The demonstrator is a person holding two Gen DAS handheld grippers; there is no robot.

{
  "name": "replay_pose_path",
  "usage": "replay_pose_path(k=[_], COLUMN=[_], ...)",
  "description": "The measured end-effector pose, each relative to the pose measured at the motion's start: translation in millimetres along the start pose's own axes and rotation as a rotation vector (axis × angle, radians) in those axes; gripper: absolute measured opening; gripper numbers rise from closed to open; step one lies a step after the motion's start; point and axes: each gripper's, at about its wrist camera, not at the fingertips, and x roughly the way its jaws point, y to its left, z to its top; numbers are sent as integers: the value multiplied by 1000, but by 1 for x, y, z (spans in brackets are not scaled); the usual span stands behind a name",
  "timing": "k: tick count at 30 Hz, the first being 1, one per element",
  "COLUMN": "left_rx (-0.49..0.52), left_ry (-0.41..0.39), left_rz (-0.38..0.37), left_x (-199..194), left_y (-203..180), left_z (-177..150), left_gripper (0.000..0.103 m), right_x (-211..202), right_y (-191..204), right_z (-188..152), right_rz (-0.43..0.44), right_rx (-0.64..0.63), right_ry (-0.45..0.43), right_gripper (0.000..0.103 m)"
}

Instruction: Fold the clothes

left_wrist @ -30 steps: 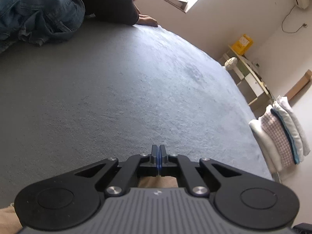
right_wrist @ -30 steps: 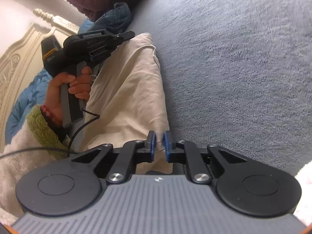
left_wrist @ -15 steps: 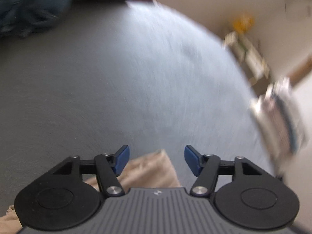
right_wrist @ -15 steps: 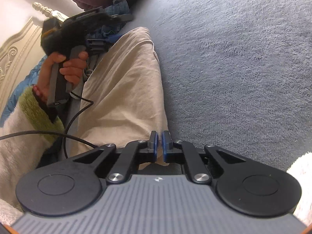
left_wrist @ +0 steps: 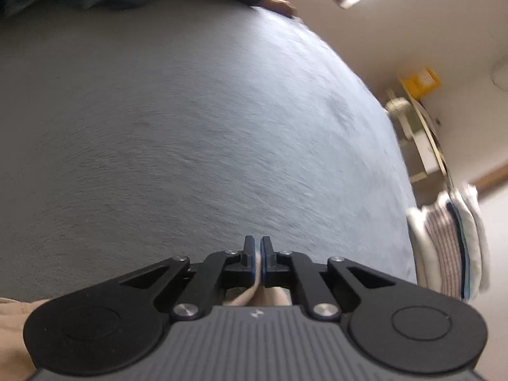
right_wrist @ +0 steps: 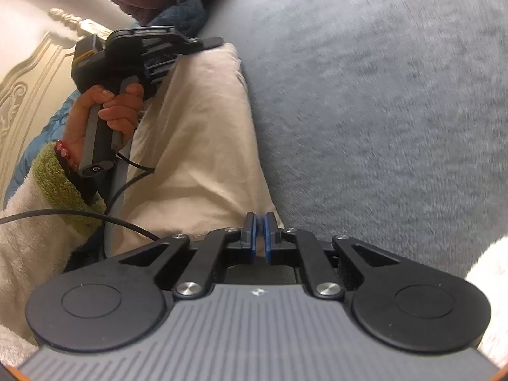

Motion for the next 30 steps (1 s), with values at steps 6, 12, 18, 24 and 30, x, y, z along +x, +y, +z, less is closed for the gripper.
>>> replay_pose_path(k=[6,12,18,24,30], left_rx=[-70,31,179,167,36], left_ry=[-140,-292,-279,-215,-292], left_rz=[78,161,321,363,272], left_x=[-35,-134,-211,-209,-201], left_y=[11,3,4,15,35], left_z=[26,11,-81,-182,-235], left_gripper=[13,50,75,76,76], right_x=[0,-18,-26,-11,25], right_y=[0,0,36,93,139], right_z=[-2,3,13,32,45], right_rz=[-19,-20,-7,34,-4], right_rx=[7,17,-158,-380,-585], right_ry=[3,-79,-153,-171,-158], right_gripper=[4,9,9,9,9])
